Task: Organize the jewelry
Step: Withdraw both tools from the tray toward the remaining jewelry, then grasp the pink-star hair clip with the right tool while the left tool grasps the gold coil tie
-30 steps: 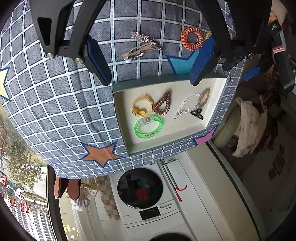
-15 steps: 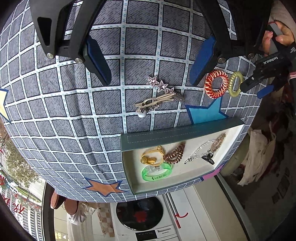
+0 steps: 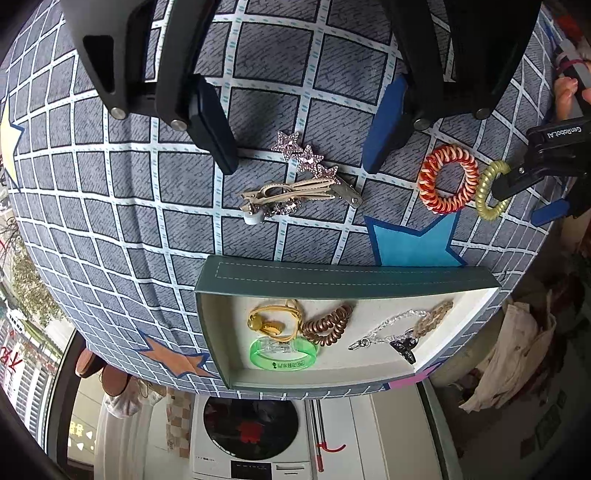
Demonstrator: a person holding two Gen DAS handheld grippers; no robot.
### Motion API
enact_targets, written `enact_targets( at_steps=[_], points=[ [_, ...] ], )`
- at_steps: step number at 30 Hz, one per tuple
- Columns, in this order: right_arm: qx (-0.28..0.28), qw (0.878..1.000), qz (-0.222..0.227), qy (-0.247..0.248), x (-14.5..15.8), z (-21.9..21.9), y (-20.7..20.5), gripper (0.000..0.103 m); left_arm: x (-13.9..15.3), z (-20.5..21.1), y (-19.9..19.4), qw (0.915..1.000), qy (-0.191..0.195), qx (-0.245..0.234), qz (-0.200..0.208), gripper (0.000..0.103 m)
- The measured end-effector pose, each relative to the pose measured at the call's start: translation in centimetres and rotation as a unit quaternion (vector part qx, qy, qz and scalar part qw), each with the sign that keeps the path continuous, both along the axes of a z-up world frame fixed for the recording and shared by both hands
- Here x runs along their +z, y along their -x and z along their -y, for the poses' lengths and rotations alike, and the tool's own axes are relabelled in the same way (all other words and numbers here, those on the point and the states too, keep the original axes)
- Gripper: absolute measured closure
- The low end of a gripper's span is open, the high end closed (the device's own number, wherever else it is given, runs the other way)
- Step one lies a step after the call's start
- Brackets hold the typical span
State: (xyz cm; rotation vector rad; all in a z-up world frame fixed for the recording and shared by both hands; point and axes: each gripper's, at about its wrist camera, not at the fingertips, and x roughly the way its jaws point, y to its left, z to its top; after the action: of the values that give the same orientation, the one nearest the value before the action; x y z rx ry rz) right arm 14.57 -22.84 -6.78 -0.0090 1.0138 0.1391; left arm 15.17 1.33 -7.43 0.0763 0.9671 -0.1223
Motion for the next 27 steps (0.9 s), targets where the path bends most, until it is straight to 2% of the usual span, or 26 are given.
enact_targets(
  at_steps=[4, 9, 15, 18, 22, 25, 27],
  points=[
    [0.023, 1.000, 0.000, 0.009, 0.1, -1.0, -0.3, 0.050, -0.2, 0.1, -0.1, 1.0000, 0.000, -0.001, -0.003, 0.000],
    [0.045, 0.999, 0.005, 0.030, 0.0, -2.6, -0.4, 0.051, -0.2, 0.3, -0.2, 0.9999, 0.001, -0.010, -0.002, 0.000],
    [0.044, 0.999, 0.000, 0.027, 0.1, -2.9, -0.2, 0.072, -0.1, 0.8, -0.2, 0.9996, 0.014, -0.025, -0.004, 0.000],
    [0.045, 0.999, -0.001, 0.029, 0.2, -3.0, -0.1, 0.072, 0.0, 1.1, -0.1, 0.9992, 0.017, -0.035, -0.003, 0.000],
    [0.046, 0.998, -0.002, 0.032, 0.2, -3.2, 0.2, 0.073, 0.3, 1.8, 0.2, 0.9984, 0.012, -0.055, 0.000, 0.011],
    [0.044, 0.998, -0.003, 0.034, 0.2, -3.3, 0.4, 0.079, 0.5, 2.2, 0.3, 0.9976, 0.013, -0.067, -0.002, 0.020],
    [0.042, 0.999, -0.004, 0.033, 0.3, -3.3, 0.6, 0.079, 0.6, 2.4, 0.3, 0.9972, 0.012, -0.073, -0.001, 0.030]
  ],
)
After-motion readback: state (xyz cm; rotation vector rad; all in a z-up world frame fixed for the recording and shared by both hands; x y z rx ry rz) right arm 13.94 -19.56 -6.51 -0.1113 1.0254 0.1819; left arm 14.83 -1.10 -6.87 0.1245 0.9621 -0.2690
